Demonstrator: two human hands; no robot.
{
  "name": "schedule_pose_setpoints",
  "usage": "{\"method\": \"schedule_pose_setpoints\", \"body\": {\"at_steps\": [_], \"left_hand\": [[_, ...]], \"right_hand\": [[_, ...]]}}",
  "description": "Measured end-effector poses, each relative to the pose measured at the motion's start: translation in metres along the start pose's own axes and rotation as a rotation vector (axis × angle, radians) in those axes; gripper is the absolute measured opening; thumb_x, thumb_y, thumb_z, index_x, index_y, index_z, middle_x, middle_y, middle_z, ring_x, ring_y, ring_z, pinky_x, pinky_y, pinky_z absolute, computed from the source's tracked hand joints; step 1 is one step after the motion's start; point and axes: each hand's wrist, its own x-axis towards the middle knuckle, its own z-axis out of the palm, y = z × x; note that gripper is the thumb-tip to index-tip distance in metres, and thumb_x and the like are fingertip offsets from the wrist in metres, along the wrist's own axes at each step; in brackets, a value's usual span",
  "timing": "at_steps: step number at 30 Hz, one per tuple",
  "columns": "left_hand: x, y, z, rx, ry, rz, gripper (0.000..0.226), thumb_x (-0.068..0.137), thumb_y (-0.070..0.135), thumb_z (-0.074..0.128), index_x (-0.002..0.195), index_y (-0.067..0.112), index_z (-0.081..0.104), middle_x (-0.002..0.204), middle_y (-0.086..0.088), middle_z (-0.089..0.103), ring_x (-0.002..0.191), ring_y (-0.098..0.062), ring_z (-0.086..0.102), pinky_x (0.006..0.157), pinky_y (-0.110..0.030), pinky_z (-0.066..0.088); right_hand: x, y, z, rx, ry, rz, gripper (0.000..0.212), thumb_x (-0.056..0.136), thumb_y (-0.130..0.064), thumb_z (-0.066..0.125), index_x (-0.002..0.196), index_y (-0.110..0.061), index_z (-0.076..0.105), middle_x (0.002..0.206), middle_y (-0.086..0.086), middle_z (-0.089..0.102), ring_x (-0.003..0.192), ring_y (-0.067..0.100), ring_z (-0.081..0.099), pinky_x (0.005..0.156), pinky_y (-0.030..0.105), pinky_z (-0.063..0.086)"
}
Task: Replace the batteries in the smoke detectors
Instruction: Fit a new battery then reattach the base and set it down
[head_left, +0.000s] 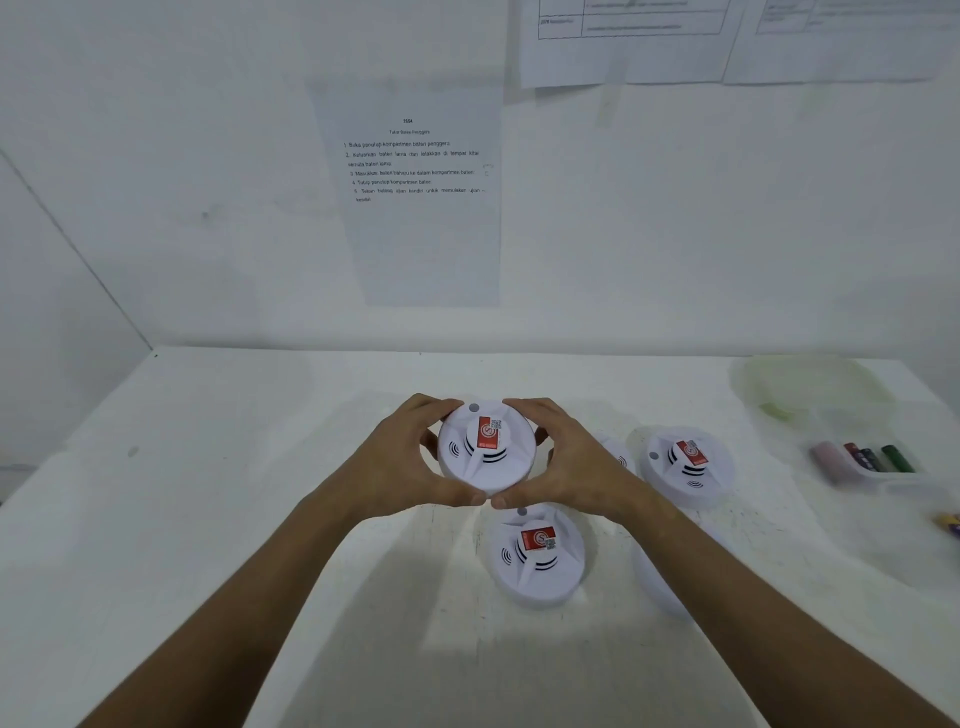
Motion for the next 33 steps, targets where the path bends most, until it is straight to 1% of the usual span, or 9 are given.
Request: {"method": "schedule_pose_setpoints", "body": {"at_steps": [4,8,11,14,18,20,24,27,33], "left_hand": [[0.001,-0.003,0.0,0.002,-0.001,0.002,0.081,0.051,0.039,0.093,0.119,0.041,0.049,0.112,0.025,0.052,0.095,-0.001,0.056,0.07,-0.006,0.046],[0.002,-0.005,0.0,-0.004,0.003,0.008,0.08,0.054,0.033,0.094,0.119,0.041,0.049,0.111,0.026,0.051,0.093,0.003,0.056,0.068,-0.006,0.046],[0.004,-0.005,0.0,-0.027,0.003,0.02,0.081,0.053,0.032,0.095,0.119,0.042,0.049,0.112,0.026,0.051,0.093,0.007,0.055,0.067,-0.006,0.046],[0.005,-0.004,0.0,-0.039,0.0,0.026,0.082,0.051,0.035,0.094,0.119,0.042,0.049,0.112,0.026,0.051,0.093,0.002,0.056,0.067,-0.007,0.047],[0.005,-0.004,0.001,-0.061,0.003,0.033,0.081,0.053,0.029,0.095,0.116,0.047,0.048,0.112,0.027,0.05,0.093,0.01,0.053,0.065,-0.007,0.046],[0.004,-0.005,0.001,-0.055,0.001,0.032,0.081,0.053,0.03,0.095,0.115,0.049,0.046,0.111,0.028,0.05,0.093,0.007,0.054,0.065,-0.006,0.046],[0.004,-0.008,0.003,-0.048,0.003,0.023,0.082,0.05,0.039,0.092,0.117,0.049,0.046,0.111,0.027,0.049,0.093,-0.005,0.057,0.066,-0.006,0.046],[0.004,-0.012,0.003,-0.039,0.006,0.015,0.084,0.049,0.043,0.09,0.12,0.047,0.046,0.111,0.025,0.05,0.094,-0.006,0.057,0.066,-0.006,0.047],[0.004,-0.013,0.001,-0.031,0.006,0.004,0.082,0.054,0.031,0.094,0.115,0.052,0.044,0.108,0.027,0.048,0.095,-0.006,0.056,0.067,-0.005,0.046]], "right_hand": [[0.002,0.002,0.002,0.004,-0.002,0.006,0.091,0.058,-0.023,0.095,0.136,-0.028,0.047,0.123,-0.02,0.049,0.107,-0.011,0.047,0.089,0.006,0.037],[0.003,0.001,0.0,0.003,0.001,0.017,0.092,0.059,-0.023,0.094,0.137,-0.027,0.045,0.127,-0.014,0.049,0.108,-0.005,0.047,0.088,0.008,0.037],[0.003,0.001,0.0,0.005,0.002,0.015,0.091,0.059,-0.023,0.094,0.136,-0.027,0.045,0.125,-0.015,0.048,0.108,-0.005,0.047,0.086,0.005,0.038],[0.003,0.002,-0.001,0.019,0.006,0.016,0.095,0.055,-0.028,0.095,0.137,-0.028,0.045,0.127,-0.014,0.049,0.11,-0.002,0.048,0.091,0.013,0.04],[0.003,0.003,0.0,0.026,0.008,0.008,0.093,0.055,-0.029,0.094,0.131,-0.039,0.044,0.126,-0.02,0.048,0.112,-0.003,0.048,0.089,0.013,0.041],[0.003,0.004,0.0,0.031,0.008,0.008,0.093,0.055,-0.028,0.094,0.132,-0.038,0.044,0.126,-0.019,0.049,0.112,-0.003,0.048,0.089,0.013,0.041],[0.004,0.005,0.002,0.037,0.008,0.018,0.094,0.059,-0.021,0.094,0.139,-0.023,0.045,0.129,-0.01,0.05,0.108,-0.004,0.048,0.091,0.016,0.041],[0.006,0.006,0.003,0.025,-0.002,0.015,0.094,0.058,-0.024,0.094,0.138,-0.028,0.045,0.129,-0.013,0.05,0.11,-0.004,0.048,0.091,0.016,0.04],[0.011,0.007,0.007,0.005,-0.012,0.023,0.097,0.054,-0.037,0.091,0.138,-0.032,0.043,0.131,-0.014,0.048,0.114,-0.003,0.046,0.094,0.018,0.04]]}}
